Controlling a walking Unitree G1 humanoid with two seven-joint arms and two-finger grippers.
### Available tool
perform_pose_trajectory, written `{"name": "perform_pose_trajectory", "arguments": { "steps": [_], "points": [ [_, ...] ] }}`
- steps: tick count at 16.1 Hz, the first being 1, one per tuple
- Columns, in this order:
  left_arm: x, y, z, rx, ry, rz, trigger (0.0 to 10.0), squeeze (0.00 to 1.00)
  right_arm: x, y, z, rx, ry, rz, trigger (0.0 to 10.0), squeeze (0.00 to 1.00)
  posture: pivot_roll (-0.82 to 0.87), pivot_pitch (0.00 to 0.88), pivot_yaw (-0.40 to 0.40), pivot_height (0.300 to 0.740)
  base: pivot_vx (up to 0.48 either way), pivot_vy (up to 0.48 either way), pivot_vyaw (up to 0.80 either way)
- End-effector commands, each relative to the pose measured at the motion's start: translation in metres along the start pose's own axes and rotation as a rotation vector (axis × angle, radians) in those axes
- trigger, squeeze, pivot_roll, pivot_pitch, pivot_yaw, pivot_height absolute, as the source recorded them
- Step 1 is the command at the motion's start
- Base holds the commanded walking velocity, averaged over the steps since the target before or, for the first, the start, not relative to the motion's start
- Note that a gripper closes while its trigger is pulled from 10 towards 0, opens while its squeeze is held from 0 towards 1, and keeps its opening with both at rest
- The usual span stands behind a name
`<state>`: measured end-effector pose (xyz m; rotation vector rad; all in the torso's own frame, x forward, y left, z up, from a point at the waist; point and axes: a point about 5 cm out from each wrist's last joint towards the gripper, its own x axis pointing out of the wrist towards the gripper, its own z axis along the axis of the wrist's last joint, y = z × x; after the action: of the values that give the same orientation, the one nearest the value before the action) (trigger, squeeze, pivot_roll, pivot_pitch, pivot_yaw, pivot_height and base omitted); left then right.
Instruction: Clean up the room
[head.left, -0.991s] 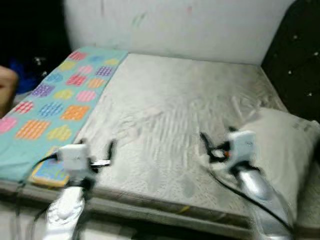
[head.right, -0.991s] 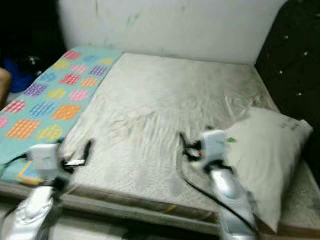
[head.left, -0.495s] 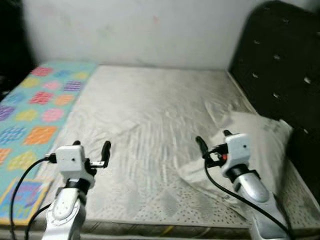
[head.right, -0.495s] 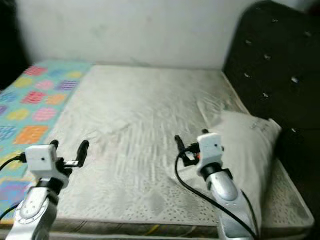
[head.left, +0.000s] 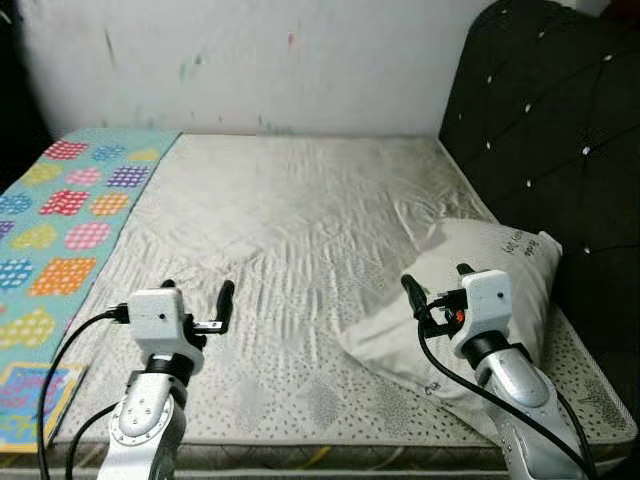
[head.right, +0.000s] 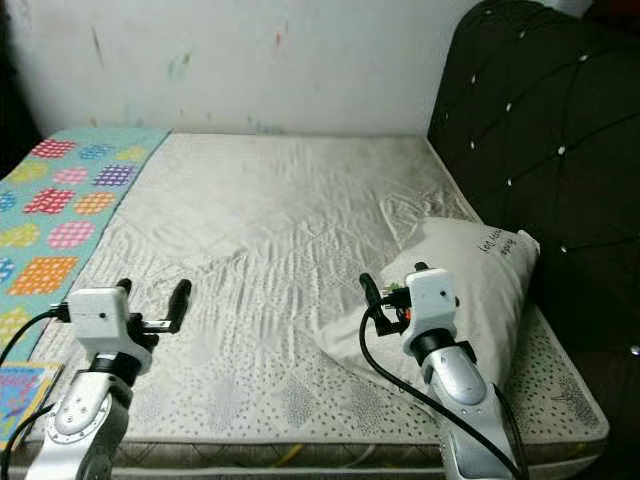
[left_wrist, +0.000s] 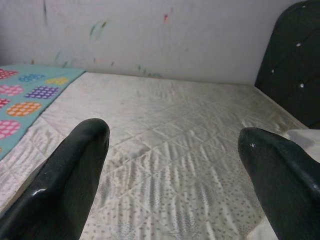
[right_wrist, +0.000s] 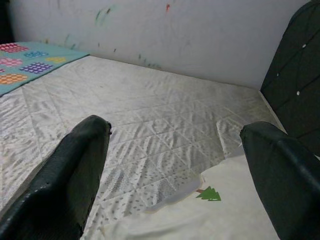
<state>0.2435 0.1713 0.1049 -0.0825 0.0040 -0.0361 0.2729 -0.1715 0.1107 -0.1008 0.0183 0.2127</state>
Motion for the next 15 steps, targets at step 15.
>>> {"name": "perform_pose_trajectory", "arguments": {
  "steps": [15],
  "points": [
    [0.0015,-0.0006,-0.002,-0.001,0.019,0.001,10.0,0.0,0.0016,0.0001,0.0039,0.003,-0.012,0.014,10.0,0.0,-0.11,0.0,-0.01,0.74,0.0,-0.347,0.0]
  ]
}}
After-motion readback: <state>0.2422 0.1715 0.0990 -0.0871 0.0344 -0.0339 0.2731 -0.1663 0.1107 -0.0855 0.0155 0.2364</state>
